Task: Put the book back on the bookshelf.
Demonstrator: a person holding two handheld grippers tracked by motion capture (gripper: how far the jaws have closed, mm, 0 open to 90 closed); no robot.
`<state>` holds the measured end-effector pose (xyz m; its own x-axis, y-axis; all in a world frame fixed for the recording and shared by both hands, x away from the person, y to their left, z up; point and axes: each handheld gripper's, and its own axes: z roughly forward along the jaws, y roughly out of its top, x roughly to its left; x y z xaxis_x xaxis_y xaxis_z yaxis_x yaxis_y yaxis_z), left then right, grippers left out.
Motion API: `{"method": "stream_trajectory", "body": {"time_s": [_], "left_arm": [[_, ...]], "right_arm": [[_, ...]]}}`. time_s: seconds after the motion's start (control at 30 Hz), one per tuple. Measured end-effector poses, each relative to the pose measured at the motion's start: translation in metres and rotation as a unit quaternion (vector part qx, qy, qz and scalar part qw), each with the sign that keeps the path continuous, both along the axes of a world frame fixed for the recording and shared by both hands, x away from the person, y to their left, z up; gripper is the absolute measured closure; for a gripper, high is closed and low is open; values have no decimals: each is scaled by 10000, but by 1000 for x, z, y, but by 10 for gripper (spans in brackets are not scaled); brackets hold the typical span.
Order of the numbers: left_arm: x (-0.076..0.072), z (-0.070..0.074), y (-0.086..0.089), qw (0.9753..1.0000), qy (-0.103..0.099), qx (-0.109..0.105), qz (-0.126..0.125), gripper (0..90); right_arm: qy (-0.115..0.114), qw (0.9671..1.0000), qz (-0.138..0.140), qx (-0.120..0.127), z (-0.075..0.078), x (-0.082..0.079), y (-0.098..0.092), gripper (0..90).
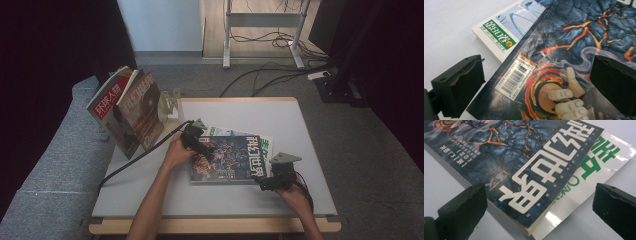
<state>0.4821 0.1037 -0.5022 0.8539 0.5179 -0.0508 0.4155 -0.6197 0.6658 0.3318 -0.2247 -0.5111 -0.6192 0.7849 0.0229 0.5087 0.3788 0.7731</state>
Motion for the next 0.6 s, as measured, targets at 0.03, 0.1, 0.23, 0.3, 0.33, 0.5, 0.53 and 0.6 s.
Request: {"method": "stream_trajectory", "body": {"time_s": [0.03,0.1,0.23,0.3,0.33,0.5,0.53,0.6], "left_arm": [[1,-1,0,10000,26,-22,7,0],[3,-3,0,10000,50,-22,16,0],[6,-7,-1,9996,239,-130,32,0],[5,-7,-1,9996,251,-121,58,0],[4,-7,-1,9996,267,-88,62,0],[-1,-5,-2,9993,367,19,104,0],[-3,-4,-2,9992,383,43,115,0],[-6,-4,-3,9991,406,73,87,0]], "right_arm": [[17,10000,-3,-7,-1,0,0,0],[24,10000,-1,-39,-3,0,0,0],[31,10000,-37,-87,-6,2,0,0],[82,9999,-26,-57,-8,3,0,0],[100,9999,-29,-41,-8,3,-1,0],[96,9999,-83,-28,-8,4,-3,0],[82,9999,-112,-28,-8,4,-4,0],[87,9998,-167,-32,-7,5,-6,0]]}}
